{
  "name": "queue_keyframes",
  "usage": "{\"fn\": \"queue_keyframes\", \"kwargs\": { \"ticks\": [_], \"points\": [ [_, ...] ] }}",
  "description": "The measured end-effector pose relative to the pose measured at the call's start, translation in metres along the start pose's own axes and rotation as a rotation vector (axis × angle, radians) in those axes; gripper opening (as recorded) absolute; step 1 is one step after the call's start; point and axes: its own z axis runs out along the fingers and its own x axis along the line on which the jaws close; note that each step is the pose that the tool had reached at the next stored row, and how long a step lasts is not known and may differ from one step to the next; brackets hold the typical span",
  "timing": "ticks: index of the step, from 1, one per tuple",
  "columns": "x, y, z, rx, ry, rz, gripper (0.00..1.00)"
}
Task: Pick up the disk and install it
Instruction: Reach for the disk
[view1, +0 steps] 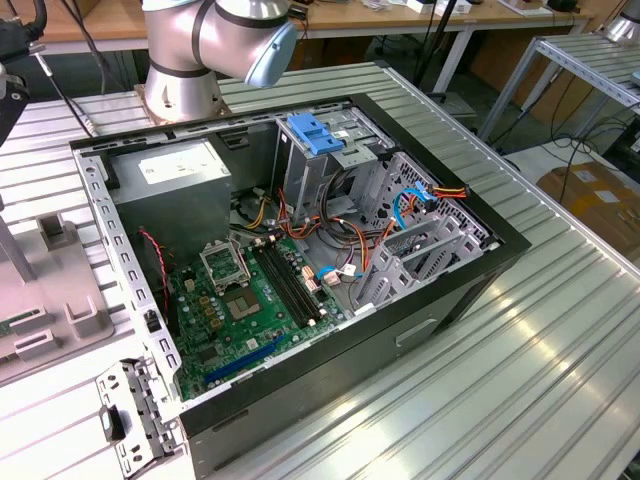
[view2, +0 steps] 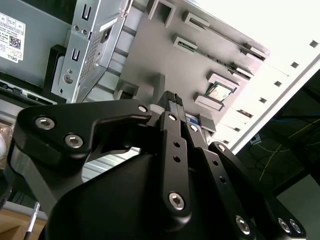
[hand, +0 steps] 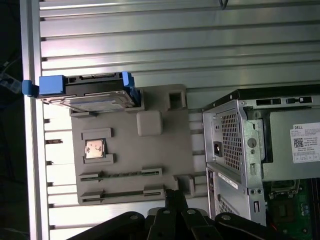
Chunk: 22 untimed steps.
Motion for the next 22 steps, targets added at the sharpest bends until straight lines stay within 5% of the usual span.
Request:
{"fn": "queue_keyframes", "kwargs": {
  "ticks": [22],
  "points": [
    [0.0179,-0.0014,-0.0003,0.0,0.0,0.0,0.11]
  ]
}}
